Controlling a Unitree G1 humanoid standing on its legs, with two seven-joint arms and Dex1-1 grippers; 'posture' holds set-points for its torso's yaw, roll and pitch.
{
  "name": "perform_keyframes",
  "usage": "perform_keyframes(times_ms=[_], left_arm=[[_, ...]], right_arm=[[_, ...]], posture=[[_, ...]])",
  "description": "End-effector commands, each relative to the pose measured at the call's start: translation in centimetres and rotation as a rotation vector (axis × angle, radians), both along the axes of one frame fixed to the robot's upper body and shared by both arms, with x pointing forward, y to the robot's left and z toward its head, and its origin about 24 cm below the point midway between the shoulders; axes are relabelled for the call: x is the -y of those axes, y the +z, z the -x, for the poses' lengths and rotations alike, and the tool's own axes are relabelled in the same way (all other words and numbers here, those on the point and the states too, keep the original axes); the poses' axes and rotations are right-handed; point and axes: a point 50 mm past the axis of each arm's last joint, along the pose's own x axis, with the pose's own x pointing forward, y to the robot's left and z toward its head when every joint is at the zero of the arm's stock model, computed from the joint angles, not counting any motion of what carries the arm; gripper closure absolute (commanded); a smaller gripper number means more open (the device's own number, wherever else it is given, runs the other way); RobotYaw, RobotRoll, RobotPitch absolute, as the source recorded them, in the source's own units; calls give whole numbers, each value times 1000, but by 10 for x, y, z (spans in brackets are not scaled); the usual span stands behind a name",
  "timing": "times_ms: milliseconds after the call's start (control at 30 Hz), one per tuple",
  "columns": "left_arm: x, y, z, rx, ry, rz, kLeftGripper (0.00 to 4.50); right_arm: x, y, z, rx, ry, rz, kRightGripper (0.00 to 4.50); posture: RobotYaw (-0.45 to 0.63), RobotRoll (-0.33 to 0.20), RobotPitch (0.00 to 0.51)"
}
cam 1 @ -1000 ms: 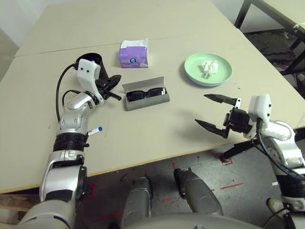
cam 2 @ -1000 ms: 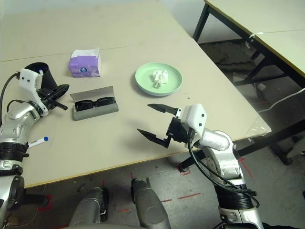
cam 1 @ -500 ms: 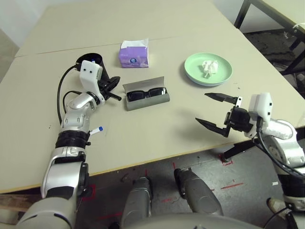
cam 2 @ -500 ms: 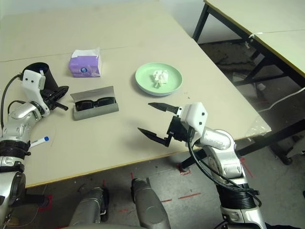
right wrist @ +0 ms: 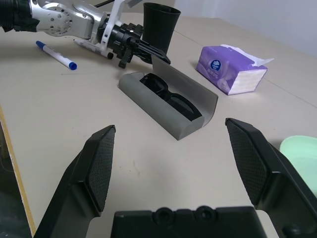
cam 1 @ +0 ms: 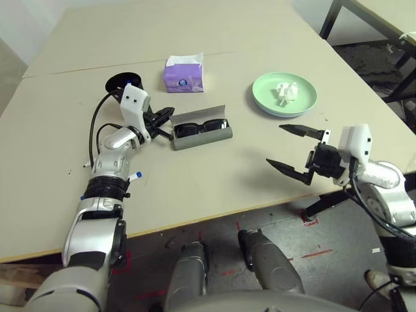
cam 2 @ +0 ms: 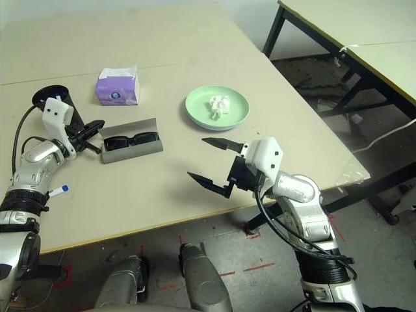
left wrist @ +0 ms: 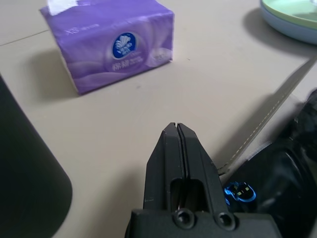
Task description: Organize and tidy the items on the table.
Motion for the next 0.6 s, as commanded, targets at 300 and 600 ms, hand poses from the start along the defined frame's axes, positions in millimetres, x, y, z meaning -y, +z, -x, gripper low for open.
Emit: perform_keyframes(times_ms=[300, 600], left_arm=[[-8, -13, 21, -82, -100, -89, 4458], [-9, -19, 28, -109, -151, -111, 4458]], right_arm=[[-6, -2, -3, 0, 15, 16, 0], [-6, -2, -5, 0, 19, 15, 0]], posture=[[-254, 0, 150], [-251, 0, 148]])
